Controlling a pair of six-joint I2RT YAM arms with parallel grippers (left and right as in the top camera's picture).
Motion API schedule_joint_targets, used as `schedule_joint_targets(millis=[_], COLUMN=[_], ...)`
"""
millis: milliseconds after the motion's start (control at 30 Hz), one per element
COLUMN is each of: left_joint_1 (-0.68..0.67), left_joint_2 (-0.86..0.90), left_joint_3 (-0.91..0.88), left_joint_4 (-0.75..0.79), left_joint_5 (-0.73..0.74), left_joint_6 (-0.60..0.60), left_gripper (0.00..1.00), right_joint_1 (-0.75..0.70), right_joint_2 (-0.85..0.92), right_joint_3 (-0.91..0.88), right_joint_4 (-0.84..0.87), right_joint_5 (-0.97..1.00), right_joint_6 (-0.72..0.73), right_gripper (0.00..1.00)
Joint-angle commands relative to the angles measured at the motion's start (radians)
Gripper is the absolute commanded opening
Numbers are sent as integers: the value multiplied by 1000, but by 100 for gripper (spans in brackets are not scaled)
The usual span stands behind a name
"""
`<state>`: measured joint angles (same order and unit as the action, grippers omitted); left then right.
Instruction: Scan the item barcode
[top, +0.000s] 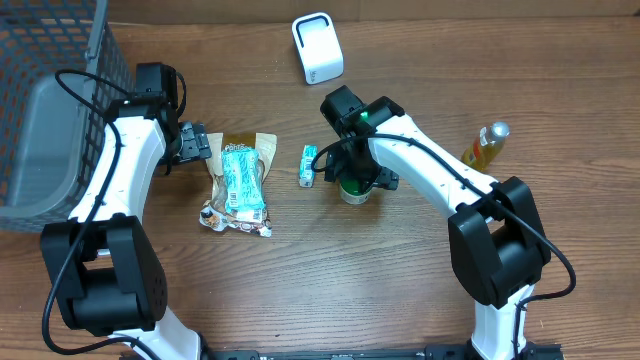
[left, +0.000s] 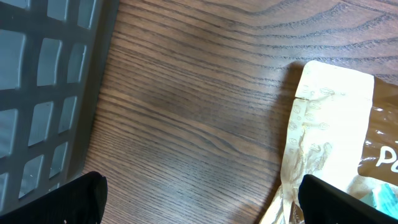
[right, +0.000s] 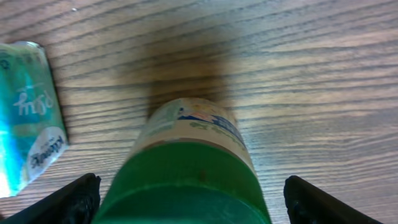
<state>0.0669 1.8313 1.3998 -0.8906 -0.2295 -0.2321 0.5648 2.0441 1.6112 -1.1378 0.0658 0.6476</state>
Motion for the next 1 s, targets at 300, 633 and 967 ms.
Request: schedule_joint_targets(millis=[300, 633, 967], left_joint_1=[-4, -4, -4], left_joint_2=[-1, -1, -1], left_joint_3=[5, 5, 5], left_joint_4=[2, 2, 2], left_joint_5=[-13, -13, -13], left_joint_6=[4, 4, 4], left_gripper=[100, 100, 100], right_joint_1=[3, 0, -6], right_joint_2=[0, 0, 0], right_joint_3=[12, 12, 12], right_joint_4=[-17, -3, 9], right_joint_5=[-27, -23, -23], right_joint_6=[176, 163, -139], right_gripper=[69, 95, 100])
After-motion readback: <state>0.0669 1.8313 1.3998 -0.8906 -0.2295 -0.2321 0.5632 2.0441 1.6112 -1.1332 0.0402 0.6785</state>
